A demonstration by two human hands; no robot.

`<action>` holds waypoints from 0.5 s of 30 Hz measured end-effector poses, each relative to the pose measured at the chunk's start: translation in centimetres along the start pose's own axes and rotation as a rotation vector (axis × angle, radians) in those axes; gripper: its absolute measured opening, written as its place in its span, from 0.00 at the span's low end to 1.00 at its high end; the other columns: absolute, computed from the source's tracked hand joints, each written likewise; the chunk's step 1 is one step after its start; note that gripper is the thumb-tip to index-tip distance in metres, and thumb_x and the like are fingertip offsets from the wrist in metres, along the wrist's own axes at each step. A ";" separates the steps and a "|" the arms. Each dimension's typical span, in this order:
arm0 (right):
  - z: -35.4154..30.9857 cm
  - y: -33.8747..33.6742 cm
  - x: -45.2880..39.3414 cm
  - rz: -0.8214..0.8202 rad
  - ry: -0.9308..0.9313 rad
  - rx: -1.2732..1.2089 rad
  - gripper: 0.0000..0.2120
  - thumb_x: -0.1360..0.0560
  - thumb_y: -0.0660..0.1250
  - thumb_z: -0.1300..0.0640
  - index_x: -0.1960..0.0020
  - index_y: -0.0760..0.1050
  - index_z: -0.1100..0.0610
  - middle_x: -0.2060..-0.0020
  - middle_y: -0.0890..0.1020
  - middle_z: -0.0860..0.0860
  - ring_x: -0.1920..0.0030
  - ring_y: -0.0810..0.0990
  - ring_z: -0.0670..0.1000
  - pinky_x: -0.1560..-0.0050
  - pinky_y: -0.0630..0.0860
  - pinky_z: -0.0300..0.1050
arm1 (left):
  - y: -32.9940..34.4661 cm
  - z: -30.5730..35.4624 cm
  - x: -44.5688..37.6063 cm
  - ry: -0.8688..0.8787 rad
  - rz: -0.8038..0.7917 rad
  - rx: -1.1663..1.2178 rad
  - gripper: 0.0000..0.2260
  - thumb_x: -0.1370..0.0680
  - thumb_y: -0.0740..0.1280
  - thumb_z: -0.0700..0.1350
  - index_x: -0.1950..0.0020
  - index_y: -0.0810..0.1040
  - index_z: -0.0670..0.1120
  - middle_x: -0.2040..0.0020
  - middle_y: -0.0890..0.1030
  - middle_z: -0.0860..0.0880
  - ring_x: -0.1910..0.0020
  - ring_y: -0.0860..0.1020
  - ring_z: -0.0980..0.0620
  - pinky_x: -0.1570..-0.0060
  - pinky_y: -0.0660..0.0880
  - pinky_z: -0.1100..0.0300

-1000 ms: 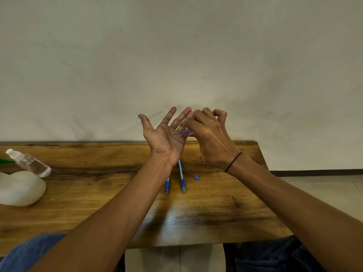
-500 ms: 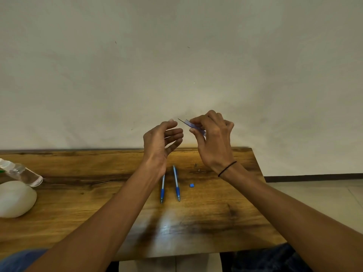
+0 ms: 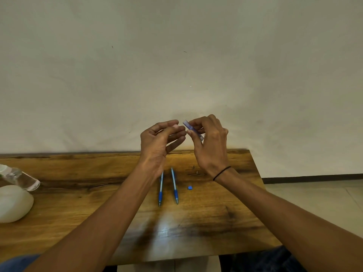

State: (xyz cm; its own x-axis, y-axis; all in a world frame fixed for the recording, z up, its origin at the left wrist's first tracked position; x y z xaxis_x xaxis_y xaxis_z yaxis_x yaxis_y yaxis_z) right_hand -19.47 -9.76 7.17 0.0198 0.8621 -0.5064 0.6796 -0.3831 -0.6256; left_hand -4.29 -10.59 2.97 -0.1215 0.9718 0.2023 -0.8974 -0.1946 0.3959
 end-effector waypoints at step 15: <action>-3.4 0.3 0.0 -0.053 -0.559 0.291 0.20 0.27 0.75 0.68 0.40 0.78 0.53 0.50 0.79 0.50 0.47 0.74 0.52 0.46 0.62 0.54 | 0.7 -1.1 0.0 -0.166 0.013 0.680 0.43 0.21 0.50 0.74 0.25 0.71 0.40 0.32 0.78 0.31 0.31 0.78 0.33 0.35 0.76 0.39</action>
State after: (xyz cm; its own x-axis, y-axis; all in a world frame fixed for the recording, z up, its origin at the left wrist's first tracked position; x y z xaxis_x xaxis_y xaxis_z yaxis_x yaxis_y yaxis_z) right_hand -16.77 -8.74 8.93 -0.4477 0.6092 -0.6545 0.4400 -0.4871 -0.7544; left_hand -5.36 -10.55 2.24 -0.0159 0.9461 0.3234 -0.4251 -0.2991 0.8543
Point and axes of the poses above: each hand's wrist, its own x-axis away from the middle knuckle, its own y-axis out of the palm, z = x × y, the point moved 6 cm from there along -x, towards the middle knuckle
